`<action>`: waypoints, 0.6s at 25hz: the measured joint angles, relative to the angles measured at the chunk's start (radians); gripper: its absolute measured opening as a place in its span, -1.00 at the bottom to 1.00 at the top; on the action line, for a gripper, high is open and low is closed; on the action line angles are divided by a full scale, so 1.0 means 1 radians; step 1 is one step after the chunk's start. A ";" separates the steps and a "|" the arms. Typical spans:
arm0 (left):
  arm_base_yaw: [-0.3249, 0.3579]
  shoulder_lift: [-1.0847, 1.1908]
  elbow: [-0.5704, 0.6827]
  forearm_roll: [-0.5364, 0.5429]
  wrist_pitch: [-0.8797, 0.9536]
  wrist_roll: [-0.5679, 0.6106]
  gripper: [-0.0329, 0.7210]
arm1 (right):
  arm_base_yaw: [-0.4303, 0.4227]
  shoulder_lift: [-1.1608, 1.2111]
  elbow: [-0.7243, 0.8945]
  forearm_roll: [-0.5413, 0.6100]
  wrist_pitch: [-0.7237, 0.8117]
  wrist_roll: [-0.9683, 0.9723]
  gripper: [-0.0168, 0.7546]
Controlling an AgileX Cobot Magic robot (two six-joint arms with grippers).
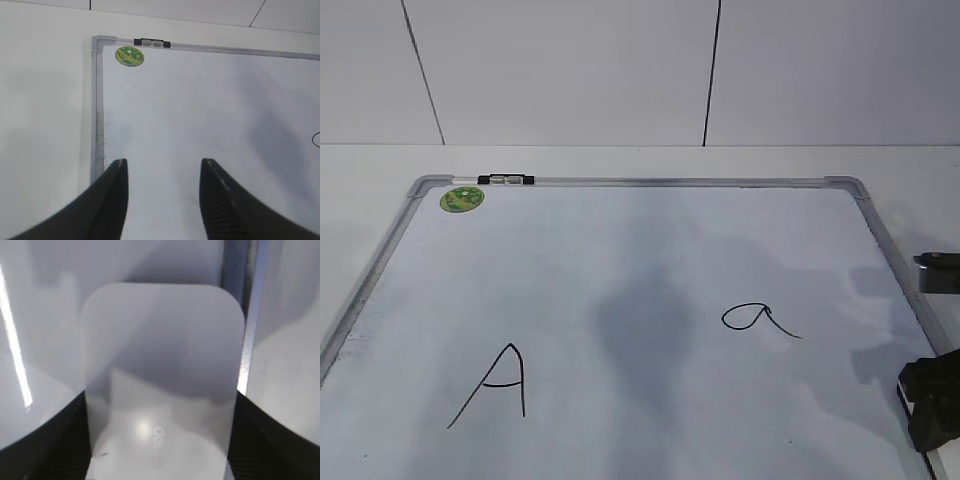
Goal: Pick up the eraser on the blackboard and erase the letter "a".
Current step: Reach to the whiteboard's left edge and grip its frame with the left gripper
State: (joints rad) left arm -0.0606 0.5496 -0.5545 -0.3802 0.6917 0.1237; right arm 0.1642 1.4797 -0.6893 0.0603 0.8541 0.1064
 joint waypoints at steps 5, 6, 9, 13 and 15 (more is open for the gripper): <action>0.000 0.000 0.000 0.000 0.000 0.000 0.03 | 0.000 0.000 0.000 0.000 0.002 0.000 0.52; 0.000 0.000 0.000 0.000 0.000 0.000 0.03 | 0.000 0.000 0.000 0.000 0.002 0.000 0.52; 0.000 0.000 0.000 0.000 0.000 0.000 0.03 | 0.000 0.000 0.000 0.000 0.002 0.001 0.52; 0.000 0.000 0.000 0.000 0.000 0.000 0.03 | 0.000 0.000 0.000 0.000 0.002 0.001 0.52; 0.000 0.000 0.000 0.000 0.000 0.000 0.03 | 0.000 0.000 0.000 0.000 0.002 0.001 0.52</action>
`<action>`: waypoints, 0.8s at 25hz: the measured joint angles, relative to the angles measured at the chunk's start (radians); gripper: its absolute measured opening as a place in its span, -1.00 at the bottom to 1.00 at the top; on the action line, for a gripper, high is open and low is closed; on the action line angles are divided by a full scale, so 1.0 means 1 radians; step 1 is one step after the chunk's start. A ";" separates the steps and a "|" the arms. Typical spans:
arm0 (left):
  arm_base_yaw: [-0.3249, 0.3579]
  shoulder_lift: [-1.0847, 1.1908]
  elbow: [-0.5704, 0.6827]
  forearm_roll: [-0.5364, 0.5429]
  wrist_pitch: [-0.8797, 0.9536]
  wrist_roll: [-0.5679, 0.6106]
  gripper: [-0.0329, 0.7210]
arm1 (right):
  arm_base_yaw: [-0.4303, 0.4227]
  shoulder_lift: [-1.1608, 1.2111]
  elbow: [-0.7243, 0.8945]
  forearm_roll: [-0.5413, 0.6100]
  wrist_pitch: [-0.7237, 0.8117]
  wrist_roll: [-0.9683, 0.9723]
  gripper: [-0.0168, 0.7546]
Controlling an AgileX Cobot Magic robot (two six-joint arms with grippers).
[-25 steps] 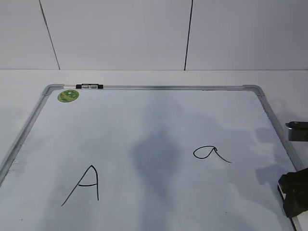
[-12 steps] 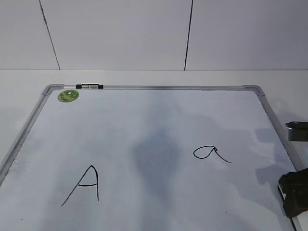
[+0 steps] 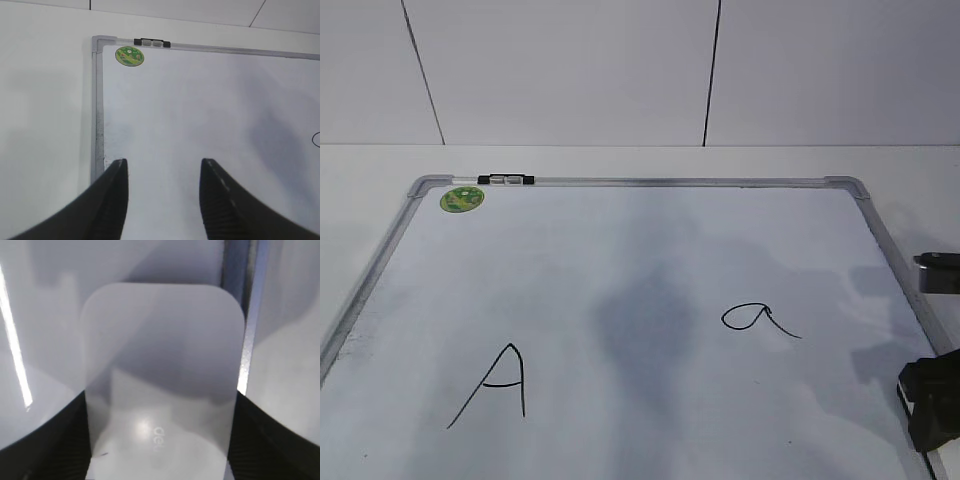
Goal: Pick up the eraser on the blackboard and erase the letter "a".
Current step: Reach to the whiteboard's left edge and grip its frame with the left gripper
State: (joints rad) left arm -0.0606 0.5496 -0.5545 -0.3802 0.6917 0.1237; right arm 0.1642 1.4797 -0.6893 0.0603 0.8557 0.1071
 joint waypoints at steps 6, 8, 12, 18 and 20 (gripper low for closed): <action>0.000 0.000 0.000 0.000 0.002 0.000 0.03 | 0.000 0.000 0.000 0.000 0.000 0.000 0.52; 0.000 0.000 0.000 0.000 0.002 0.000 0.03 | 0.000 0.000 0.000 0.000 0.000 0.002 0.51; 0.000 0.000 0.000 0.000 0.002 0.000 0.03 | 0.000 0.000 0.000 0.000 0.000 0.002 0.50; 0.000 0.000 0.000 0.000 0.002 0.000 0.03 | 0.000 0.000 0.000 0.000 0.002 0.002 0.50; 0.000 0.000 0.000 0.000 0.002 0.000 0.03 | 0.000 0.000 0.000 0.000 0.002 0.002 0.50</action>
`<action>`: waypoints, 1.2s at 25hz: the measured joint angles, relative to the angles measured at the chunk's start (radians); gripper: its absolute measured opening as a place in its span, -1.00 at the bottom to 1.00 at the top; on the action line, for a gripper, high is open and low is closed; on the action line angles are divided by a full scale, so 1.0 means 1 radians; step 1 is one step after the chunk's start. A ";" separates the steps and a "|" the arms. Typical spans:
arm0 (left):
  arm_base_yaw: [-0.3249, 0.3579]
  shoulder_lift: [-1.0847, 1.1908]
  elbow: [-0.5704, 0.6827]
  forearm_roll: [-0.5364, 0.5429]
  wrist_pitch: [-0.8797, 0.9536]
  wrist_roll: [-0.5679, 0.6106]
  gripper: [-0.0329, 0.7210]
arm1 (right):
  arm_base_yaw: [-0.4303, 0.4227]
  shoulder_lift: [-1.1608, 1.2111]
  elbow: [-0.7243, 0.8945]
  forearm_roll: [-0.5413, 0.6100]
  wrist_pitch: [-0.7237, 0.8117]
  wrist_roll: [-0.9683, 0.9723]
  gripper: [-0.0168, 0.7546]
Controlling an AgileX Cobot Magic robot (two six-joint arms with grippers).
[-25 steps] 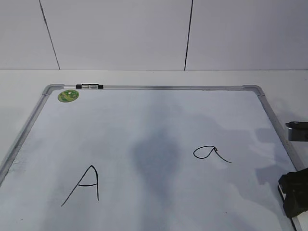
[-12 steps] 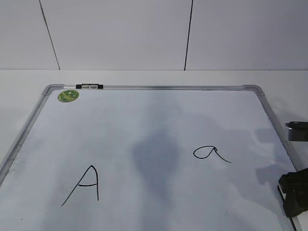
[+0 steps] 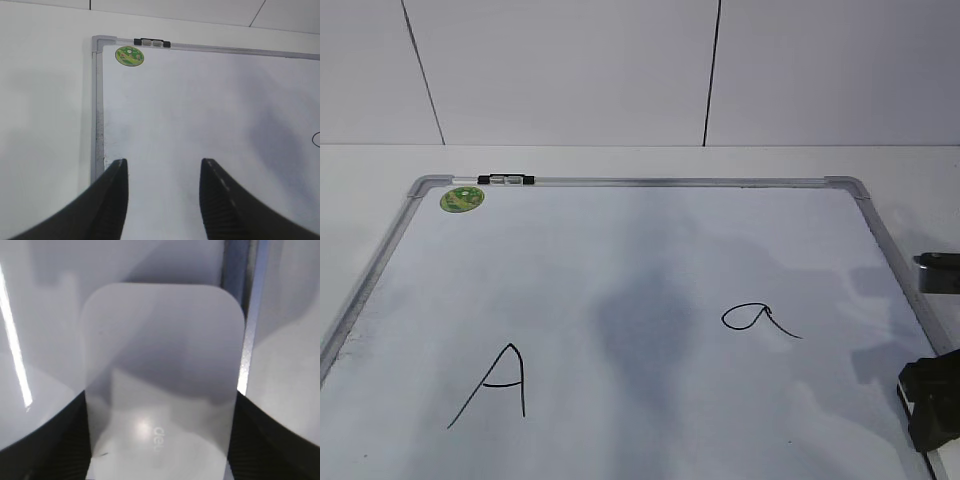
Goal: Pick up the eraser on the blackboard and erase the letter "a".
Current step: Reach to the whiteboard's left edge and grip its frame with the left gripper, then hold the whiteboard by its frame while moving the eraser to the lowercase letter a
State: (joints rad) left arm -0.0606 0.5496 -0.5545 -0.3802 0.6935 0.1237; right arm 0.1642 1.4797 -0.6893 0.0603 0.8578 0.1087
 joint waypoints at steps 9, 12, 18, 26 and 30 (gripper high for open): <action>0.000 0.000 0.000 0.000 0.000 0.000 0.03 | 0.000 0.000 -0.006 0.000 0.011 0.000 0.50; 0.000 0.000 0.000 0.000 0.000 0.000 0.03 | 0.000 -0.004 -0.035 0.005 0.060 0.000 0.50; 0.000 0.000 0.000 0.000 0.000 0.000 0.03 | 0.001 -0.072 -0.122 0.005 0.120 0.000 0.50; 0.000 0.002 0.000 0.000 0.002 0.000 0.03 | 0.001 -0.074 -0.126 0.005 0.167 0.000 0.50; 0.000 0.055 0.000 0.000 0.016 0.000 0.03 | 0.001 -0.074 -0.126 0.003 0.177 0.000 0.50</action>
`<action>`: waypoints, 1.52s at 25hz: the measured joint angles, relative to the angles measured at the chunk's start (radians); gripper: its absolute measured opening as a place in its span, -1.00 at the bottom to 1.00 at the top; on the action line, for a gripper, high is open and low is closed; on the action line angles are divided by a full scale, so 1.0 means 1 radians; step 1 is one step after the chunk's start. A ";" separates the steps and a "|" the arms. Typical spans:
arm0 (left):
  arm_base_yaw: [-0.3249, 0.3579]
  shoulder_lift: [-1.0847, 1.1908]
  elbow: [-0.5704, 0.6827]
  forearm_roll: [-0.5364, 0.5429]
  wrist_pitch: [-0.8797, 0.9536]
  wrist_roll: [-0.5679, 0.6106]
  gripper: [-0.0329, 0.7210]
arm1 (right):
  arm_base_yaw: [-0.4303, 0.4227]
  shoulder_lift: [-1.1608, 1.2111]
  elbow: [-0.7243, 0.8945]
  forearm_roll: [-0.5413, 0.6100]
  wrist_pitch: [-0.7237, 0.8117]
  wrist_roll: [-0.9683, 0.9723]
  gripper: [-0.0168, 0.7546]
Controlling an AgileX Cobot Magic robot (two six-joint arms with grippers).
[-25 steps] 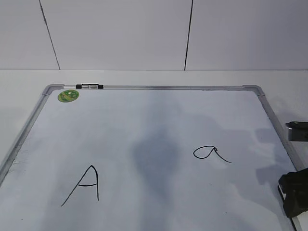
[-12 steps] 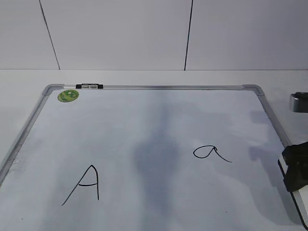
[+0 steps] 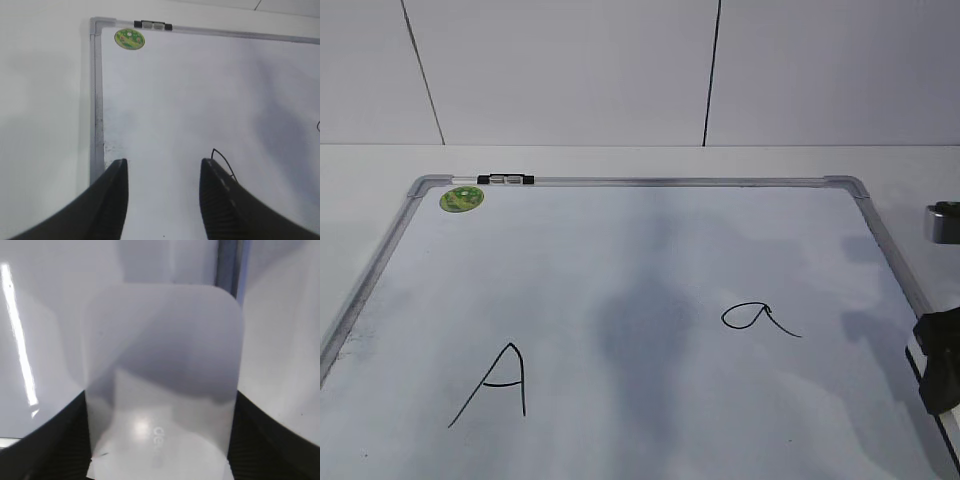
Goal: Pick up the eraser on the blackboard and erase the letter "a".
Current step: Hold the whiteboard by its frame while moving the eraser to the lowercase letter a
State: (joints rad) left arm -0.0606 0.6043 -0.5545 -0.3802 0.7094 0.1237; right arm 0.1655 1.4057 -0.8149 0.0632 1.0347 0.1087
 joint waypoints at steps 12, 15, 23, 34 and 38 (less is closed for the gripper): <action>0.000 0.412 -0.028 0.027 0.002 0.008 0.03 | 0.000 0.000 0.000 -0.011 0.031 0.000 0.50; 0.000 0.514 -0.076 0.070 -0.002 0.008 0.03 | 0.000 0.000 0.000 -0.012 0.033 0.000 0.50; 0.000 0.744 -0.244 0.158 -0.014 0.008 0.03 | 0.000 0.000 0.000 -0.014 0.033 0.000 0.50; 0.000 1.020 -0.505 0.244 0.161 0.020 0.03 | 0.000 0.000 0.000 -0.016 0.027 0.000 0.50; 0.000 1.089 -0.564 0.246 0.201 0.041 0.02 | 0.000 0.000 0.000 -0.016 0.025 0.000 0.50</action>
State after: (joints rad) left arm -0.0606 1.6936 -1.1184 -0.1337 0.9109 0.1649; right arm 0.1655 1.4057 -0.8149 0.0470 1.0593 0.1087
